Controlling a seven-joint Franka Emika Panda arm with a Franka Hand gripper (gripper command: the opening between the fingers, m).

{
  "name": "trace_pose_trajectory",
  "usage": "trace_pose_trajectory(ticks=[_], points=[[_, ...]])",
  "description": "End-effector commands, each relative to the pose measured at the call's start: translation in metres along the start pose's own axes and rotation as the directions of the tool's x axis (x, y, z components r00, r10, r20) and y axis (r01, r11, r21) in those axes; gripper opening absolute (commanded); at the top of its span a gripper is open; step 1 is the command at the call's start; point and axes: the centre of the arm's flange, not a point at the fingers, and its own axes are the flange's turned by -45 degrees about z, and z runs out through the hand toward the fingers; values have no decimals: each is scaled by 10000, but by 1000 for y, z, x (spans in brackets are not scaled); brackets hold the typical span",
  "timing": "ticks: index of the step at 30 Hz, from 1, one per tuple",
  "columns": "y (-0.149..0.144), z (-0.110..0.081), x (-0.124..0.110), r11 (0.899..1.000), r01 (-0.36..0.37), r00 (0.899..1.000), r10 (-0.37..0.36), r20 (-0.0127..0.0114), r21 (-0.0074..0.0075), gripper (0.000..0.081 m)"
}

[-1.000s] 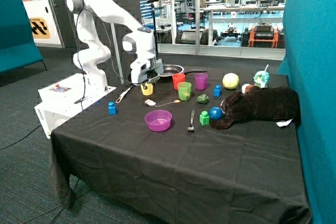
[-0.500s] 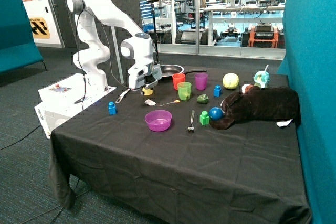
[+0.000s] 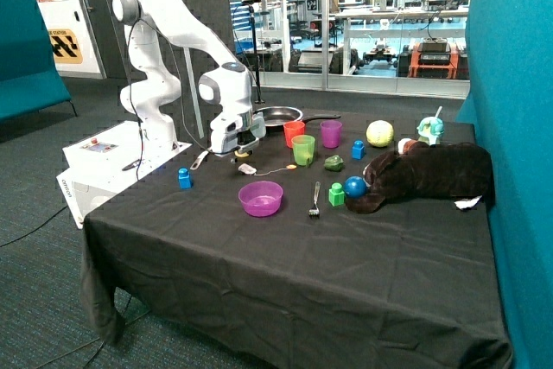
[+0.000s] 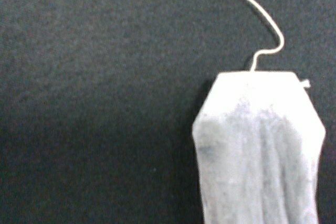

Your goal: Prepare two cups of tea

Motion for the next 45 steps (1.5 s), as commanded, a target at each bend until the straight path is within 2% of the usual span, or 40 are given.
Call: trace_pose_trajectory(ticks=[1,37,40,42,44,45], points=[[-1,15,-1,10000,67,10000,-67,4,35,559],[-2,41,0,9998,195,9998,-195,4,35,435],[-2,43,0,9998,197,9998,-197,4,35,378],[-3,44,0,9998,207,9998,-207,3,35,251],[-4,44,-1,9998,179,9998,-179,4,35,85],[-4,44,-1,9998,190,9998,-190,4,35,43]])
